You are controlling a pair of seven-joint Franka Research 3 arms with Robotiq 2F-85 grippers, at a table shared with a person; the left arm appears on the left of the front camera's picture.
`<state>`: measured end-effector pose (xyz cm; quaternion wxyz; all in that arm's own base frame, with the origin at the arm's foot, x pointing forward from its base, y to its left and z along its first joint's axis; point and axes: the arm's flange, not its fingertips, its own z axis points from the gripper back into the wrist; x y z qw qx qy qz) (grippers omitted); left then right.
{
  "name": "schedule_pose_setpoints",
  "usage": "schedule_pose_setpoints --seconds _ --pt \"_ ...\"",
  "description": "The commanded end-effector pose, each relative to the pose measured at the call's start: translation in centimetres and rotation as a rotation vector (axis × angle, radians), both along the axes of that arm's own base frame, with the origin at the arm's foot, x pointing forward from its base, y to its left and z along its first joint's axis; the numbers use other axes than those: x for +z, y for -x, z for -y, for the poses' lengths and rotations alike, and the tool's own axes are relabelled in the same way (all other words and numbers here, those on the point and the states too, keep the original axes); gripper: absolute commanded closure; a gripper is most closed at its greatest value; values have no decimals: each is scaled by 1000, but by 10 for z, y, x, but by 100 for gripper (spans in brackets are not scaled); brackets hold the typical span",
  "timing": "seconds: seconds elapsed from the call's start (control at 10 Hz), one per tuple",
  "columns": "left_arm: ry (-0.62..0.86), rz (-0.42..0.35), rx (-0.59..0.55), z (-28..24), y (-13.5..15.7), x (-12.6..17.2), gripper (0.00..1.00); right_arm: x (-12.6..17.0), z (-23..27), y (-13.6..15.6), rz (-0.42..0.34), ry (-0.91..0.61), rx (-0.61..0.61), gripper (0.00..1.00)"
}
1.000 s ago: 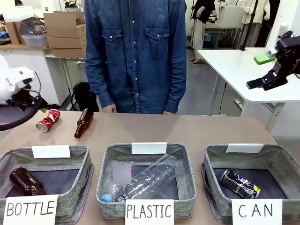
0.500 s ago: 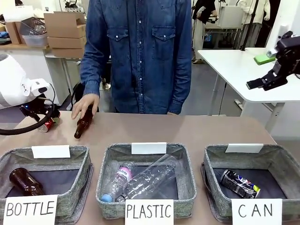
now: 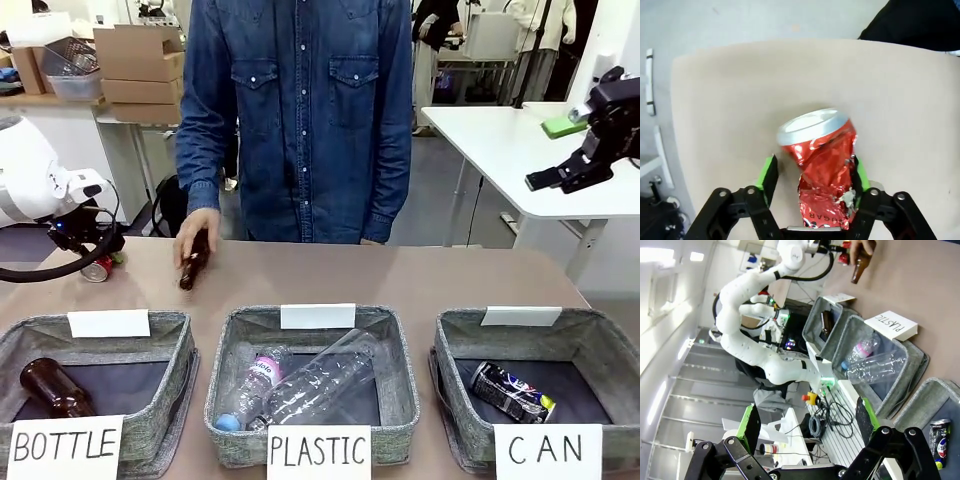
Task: Sort the can waste into the basket.
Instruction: Pick up the can waste from the table and place it in the right Fabric basket.
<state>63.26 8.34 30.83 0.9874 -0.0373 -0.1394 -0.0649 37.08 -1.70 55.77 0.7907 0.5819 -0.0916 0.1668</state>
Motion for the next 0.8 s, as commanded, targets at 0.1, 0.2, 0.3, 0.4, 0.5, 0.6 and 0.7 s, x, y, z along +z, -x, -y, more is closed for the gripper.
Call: schedule_pose_setpoints --seconds 0.1,0.2,0.3,0.4,0.5,0.6,0.7 --pt "43 -4 -19 -13 3 5 100 1 2 0 14 -1 11 0" --pt "52 -2 -12 -18 5 6 100 1 2 0 14 -1 11 0" --pt "61 3 -6 -21 7 8 94 1 2 0 14 -1 11 0" --pt "78 7 -8 -23 10 9 100 1 2 0 14 -1 11 0" --pt "81 12 -4 -25 11 10 100 1 2 0 14 -1 11 0" --pt "93 16 -10 -25 13 12 100 1 2 0 14 -1 11 0" --pt "92 26 -9 -26 15 15 100 1 2 0 14 -1 11 0"
